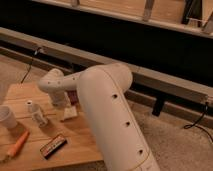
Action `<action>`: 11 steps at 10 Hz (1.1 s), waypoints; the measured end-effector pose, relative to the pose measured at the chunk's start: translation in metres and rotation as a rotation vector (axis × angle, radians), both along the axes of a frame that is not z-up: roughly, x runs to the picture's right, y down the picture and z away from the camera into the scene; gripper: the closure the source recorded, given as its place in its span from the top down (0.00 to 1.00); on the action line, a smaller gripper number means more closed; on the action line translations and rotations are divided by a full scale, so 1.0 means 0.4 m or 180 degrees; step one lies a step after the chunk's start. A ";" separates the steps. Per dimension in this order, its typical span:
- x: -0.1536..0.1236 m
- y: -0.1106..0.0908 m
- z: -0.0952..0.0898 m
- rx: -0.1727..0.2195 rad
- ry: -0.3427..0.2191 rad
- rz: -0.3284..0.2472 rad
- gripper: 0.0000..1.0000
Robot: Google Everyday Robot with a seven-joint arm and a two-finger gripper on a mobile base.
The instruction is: Wipe the white sponge on the table
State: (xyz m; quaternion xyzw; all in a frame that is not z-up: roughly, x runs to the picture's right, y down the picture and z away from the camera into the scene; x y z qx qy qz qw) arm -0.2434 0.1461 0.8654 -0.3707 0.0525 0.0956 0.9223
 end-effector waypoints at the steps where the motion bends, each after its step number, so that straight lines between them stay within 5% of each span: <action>1: 0.004 0.001 -0.002 -0.0025 -0.0041 -0.0055 0.65; 6: 0.027 0.003 -0.004 -0.0129 -0.0160 -0.0274 0.65; 11: 0.017 -0.015 0.000 -0.0099 -0.0223 -0.0301 0.65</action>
